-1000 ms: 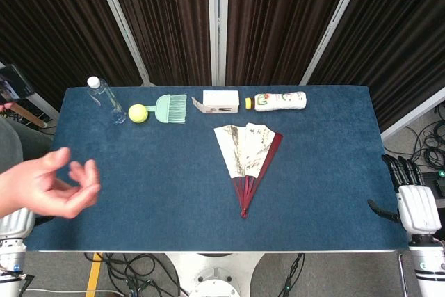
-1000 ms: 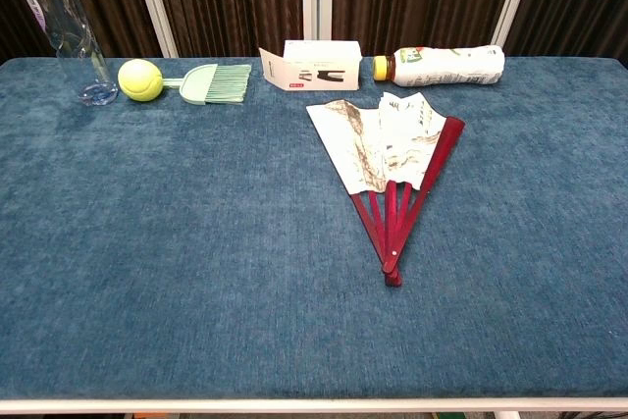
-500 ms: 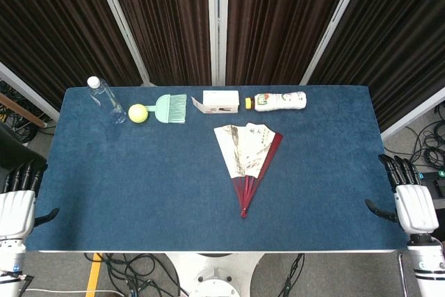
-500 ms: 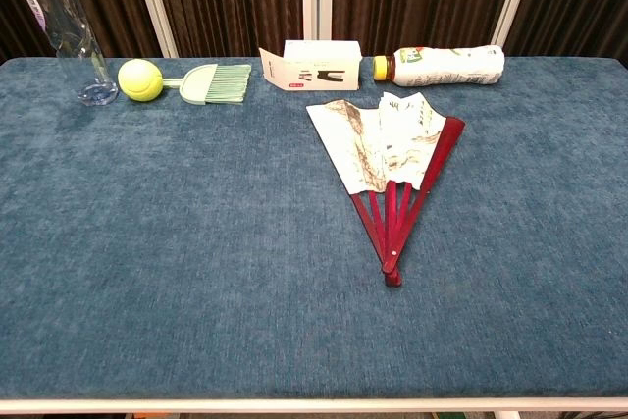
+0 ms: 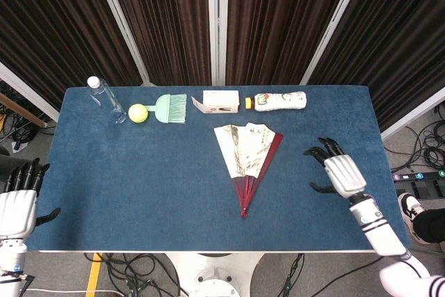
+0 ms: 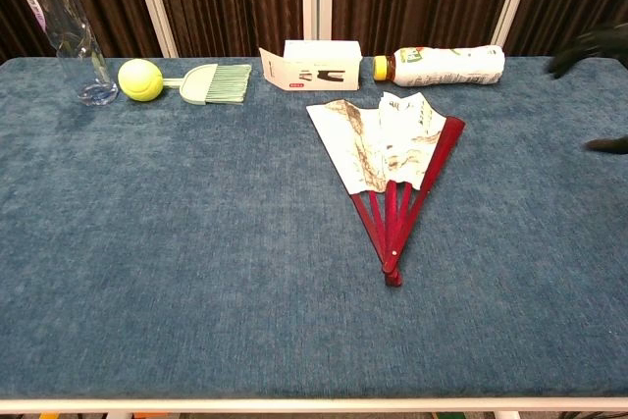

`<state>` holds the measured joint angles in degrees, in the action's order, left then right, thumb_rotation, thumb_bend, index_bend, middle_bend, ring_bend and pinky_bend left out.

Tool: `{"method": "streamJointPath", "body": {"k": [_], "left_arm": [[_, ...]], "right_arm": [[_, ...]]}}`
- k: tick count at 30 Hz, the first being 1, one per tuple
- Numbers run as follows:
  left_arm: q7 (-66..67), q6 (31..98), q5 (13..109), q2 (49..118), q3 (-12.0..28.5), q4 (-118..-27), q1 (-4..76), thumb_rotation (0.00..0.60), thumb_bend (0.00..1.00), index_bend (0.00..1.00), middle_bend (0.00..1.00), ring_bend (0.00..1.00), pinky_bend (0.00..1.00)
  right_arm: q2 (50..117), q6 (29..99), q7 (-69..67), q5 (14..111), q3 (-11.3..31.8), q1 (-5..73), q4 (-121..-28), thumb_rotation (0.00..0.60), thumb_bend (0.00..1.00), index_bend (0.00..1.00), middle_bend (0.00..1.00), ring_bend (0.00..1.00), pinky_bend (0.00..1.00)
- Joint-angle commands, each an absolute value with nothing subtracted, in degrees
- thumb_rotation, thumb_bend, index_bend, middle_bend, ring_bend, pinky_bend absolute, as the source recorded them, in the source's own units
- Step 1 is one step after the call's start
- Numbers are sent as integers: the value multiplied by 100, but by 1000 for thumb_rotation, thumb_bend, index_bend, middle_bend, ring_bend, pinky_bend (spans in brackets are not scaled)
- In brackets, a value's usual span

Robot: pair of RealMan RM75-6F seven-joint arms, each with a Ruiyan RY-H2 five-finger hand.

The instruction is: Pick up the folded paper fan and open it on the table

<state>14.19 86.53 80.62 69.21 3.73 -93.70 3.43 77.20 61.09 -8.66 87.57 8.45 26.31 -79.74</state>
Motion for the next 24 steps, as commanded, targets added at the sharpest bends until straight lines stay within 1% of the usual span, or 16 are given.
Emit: {"method": "streamJointPath", "body": {"k": [1, 5, 11, 17, 24], "left_arm": [[1403, 8644, 8061, 6923, 371, -9361, 345, 600, 0, 120, 21, 0, 69], [1363, 8631, 8061, 6933, 381, -9329, 357, 600, 0, 119, 21, 0, 68], [1284, 8625, 8047, 6949, 382, -9271, 351, 600, 0, 119, 22, 0, 68], [1173, 8644, 8038, 6947, 366, -9227, 313, 600, 0, 120, 21, 0, 68], [1099, 8630, 8058, 6963, 372, -9181, 324, 600, 0, 120, 21, 0, 68]], "right_arm": [[8706, 5525, -611, 8532, 1014, 3275, -7140, 600, 0, 277, 241, 0, 0], [9648, 5485, -367, 8434, 1025, 3544, -6237, 600, 0, 300, 248, 0, 0], [10836, 5937, -477, 8553, 981, 3721, -4740, 600, 0, 335, 274, 0, 0], [11615, 6307, -973, 8666, 901, 3808, -3441, 600, 0, 373, 292, 0, 0], [12139, 6504, -1416, 8709, 833, 3895, -2488, 600, 0, 392, 299, 0, 0]]}}
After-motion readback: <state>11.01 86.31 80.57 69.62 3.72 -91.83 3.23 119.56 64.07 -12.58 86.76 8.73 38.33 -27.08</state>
